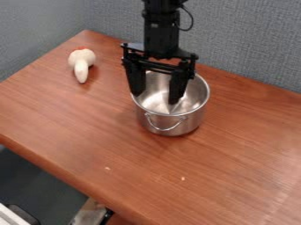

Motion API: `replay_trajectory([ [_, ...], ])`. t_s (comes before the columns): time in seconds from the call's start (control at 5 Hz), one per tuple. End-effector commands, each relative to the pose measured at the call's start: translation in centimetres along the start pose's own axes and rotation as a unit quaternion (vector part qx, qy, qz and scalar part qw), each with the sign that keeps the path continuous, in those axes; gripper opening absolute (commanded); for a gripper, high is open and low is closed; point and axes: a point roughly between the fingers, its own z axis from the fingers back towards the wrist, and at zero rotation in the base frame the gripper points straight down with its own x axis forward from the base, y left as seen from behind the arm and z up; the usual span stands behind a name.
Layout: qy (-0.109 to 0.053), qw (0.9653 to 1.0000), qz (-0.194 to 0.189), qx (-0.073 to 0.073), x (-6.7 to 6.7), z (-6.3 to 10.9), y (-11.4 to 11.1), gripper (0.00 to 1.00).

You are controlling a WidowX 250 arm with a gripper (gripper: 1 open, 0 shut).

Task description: Put the mushroom in the metal pot

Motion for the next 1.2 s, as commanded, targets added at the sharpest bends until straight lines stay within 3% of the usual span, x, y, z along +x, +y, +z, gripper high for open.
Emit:
replay_trajectory([
  [0.0, -0.005, 0.9998, -0.02, 0.0, 1.1, -0.1, 0.9, 1.0],
  [0.2, -0.008, 0.9997, -0.023, -0.004, 2.0, 0.2, 3.0, 1.0],
  [0.4, -0.01, 0.9973, 0.068, -0.025, 3.4, 2.1, 7.9, 1.0],
  [0.6, -0.011, 0.9856, 0.162, -0.047, 4.6, 3.6, 12.8, 1.0],
  [0.8, -0.017, 0.9766, 0.208, -0.052, 5.3, 2.9, 17.1, 1.0],
  [1.0, -0.015, 0.9744, 0.22, -0.044, 6.4, 1.4, 20.5, 1.0],
])
